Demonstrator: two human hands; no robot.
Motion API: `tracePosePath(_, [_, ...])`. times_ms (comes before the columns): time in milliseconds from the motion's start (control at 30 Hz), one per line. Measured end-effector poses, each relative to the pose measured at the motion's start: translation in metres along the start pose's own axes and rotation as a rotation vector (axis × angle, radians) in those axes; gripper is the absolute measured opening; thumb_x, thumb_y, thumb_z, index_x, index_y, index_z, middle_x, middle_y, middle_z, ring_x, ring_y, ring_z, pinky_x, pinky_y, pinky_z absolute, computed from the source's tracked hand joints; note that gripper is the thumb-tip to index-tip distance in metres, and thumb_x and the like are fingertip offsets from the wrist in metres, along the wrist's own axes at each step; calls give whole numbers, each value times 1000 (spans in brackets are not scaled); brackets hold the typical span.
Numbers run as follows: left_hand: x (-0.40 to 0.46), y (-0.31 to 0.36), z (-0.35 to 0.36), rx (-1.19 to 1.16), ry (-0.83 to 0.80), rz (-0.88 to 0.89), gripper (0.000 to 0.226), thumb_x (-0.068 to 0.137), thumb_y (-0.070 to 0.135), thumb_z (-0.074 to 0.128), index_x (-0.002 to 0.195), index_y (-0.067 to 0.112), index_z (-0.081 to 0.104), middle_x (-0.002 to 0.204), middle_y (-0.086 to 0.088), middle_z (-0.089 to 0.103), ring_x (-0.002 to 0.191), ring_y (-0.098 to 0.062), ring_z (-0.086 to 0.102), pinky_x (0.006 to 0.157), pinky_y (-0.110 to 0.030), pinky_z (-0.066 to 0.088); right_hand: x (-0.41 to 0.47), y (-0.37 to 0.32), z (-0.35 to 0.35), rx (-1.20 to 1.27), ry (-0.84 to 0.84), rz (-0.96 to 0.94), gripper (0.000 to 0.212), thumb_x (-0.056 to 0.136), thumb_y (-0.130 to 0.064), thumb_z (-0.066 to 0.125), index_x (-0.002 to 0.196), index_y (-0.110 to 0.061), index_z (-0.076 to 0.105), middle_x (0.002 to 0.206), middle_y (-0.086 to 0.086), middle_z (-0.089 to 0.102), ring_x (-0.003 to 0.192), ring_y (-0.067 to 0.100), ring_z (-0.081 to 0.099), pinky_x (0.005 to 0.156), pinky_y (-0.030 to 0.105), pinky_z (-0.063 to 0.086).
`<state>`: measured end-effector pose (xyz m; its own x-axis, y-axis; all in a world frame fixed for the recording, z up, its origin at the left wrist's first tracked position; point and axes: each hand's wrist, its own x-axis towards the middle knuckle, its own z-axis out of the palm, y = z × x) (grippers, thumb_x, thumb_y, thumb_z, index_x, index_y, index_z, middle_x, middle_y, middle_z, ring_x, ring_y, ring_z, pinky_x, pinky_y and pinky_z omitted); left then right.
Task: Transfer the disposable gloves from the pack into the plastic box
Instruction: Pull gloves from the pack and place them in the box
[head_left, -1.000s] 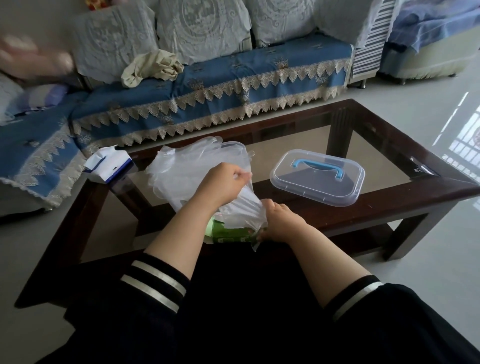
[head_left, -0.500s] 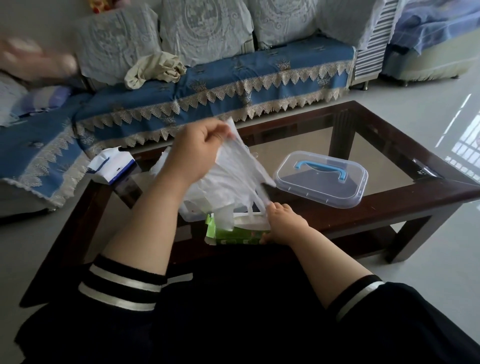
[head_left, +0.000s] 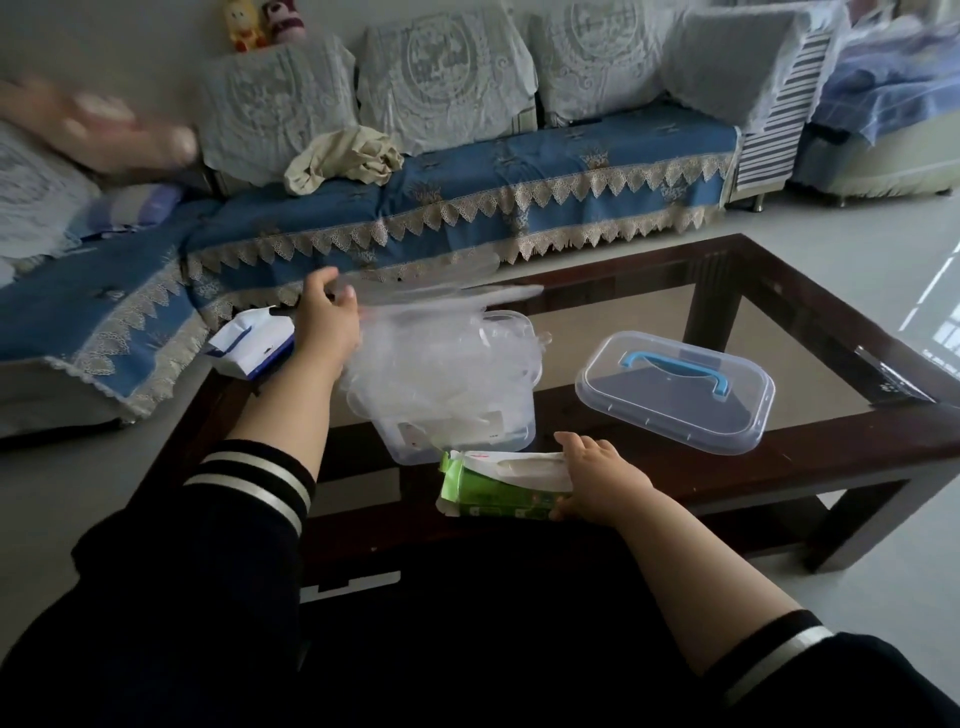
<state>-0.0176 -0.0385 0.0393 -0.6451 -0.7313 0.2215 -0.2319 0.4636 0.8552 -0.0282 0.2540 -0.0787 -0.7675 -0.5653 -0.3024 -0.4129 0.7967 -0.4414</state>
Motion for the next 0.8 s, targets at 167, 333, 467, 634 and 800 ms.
tracePosePath(167, [5, -28, 7, 203, -8, -36, 39, 99, 26, 49, 137, 22, 40, 122, -9, 62, 83, -24, 64, 83, -42, 55, 3, -1, 0, -16, -9, 2, 104, 73, -37, 80, 151, -21, 14, 150, 0, 32, 140, 24, 25, 111, 48, 33])
tracePosePath(333, [4, -39, 14, 268, 96, -15, 35, 100, 17, 46, 135, 16, 43, 125, -12, 59, 113, -30, 57, 87, -38, 45, 4, -2, 1, -32, 1, 11, 104, 72, -37, 80, 151, -22, 14, 148, 1, 34, 138, 24, 27, 111, 47, 34])
tracePosePath(467, [2, -43, 23, 168, 164, -76, 35, 100, 9, 40, 134, 18, 43, 126, -11, 56, 116, -25, 55, 82, -30, 39, 5, -4, 1, -37, -5, 8, 103, 73, -37, 80, 151, -22, 14, 148, 2, 35, 138, 24, 29, 111, 46, 34])
tracePosePath(634, [-4, -38, 31, 129, 237, -128, 37, 99, 1, 35, 131, 16, 45, 133, -10, 50, 116, -20, 53, 80, -24, 37, 5, -5, 0, -32, -28, 14, 101, 74, -37, 79, 151, -22, 15, 148, 3, 35, 137, 24, 29, 111, 46, 33])
tracePosePath(800, [-13, -34, 25, 321, 278, 0, 24, 101, 17, 42, 123, 16, 51, 133, -12, 48, 120, -29, 47, 80, -35, 39, 6, -10, 2, -12, 1, 36, 96, 76, -58, 69, 150, -25, 17, 148, 5, 34, 137, 28, 28, 110, 48, 33])
